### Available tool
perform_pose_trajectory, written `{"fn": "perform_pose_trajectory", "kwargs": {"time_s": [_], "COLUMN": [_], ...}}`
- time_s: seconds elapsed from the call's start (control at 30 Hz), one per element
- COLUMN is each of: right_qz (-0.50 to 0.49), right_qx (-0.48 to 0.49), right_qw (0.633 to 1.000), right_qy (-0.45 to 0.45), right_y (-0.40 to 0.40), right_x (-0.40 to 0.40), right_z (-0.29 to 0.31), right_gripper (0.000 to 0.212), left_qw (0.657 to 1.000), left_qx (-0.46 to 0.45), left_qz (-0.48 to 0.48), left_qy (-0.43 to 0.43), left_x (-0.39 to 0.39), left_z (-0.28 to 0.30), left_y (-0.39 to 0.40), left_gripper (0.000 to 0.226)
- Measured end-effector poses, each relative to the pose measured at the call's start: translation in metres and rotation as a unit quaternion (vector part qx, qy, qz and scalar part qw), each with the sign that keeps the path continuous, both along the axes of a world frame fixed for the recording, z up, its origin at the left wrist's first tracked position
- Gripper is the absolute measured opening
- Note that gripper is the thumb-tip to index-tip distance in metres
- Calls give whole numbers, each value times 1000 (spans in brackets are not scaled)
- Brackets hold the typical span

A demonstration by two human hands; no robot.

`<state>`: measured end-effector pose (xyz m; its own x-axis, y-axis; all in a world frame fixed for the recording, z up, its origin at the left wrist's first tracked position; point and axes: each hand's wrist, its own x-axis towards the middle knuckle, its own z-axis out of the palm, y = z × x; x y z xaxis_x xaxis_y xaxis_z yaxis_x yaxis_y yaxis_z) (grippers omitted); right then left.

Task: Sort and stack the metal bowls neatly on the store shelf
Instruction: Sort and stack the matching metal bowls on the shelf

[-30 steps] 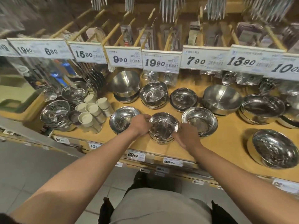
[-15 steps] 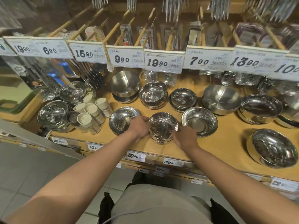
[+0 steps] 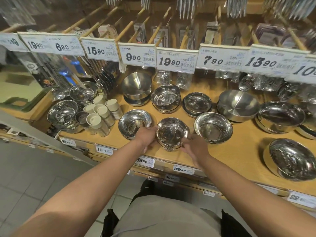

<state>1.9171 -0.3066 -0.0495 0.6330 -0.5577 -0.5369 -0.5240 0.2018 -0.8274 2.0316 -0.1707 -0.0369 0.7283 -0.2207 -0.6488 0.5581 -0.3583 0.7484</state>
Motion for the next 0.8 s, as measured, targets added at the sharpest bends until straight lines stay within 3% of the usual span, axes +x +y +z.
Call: {"fn": "perform_pose_trajectory", "kwargs": {"time_s": [0.27, 0.4, 0.5, 0.63, 0.8], "right_qz": [-7, -18, -58, -153, -168], "right_qx": [26, 51, 73, 92, 44], "right_qw": [1000, 999, 996, 983, 984], "right_qy": [3, 1, 4, 46, 30], "right_y": [2, -10, -31, -74, -106], "right_x": [0, -13, -38, -67, -68], "right_z": [1, -3, -3, 1, 12], "right_gripper": [5, 34, 34, 48, 33], "left_qw": [1000, 1000, 998, 990, 986], "left_qx": [-1, 7, 24, 74, 86], "left_qz": [8, -18, -39, -61, -67], "left_qy": [18, 15, -31, -102, -125], "left_x": [3, 2, -1, 1, -8], "left_z": [-2, 0, 1, 8, 23], "left_y": [1, 7, 16, 18, 10], "left_gripper": [24, 28, 25, 18, 20]}}
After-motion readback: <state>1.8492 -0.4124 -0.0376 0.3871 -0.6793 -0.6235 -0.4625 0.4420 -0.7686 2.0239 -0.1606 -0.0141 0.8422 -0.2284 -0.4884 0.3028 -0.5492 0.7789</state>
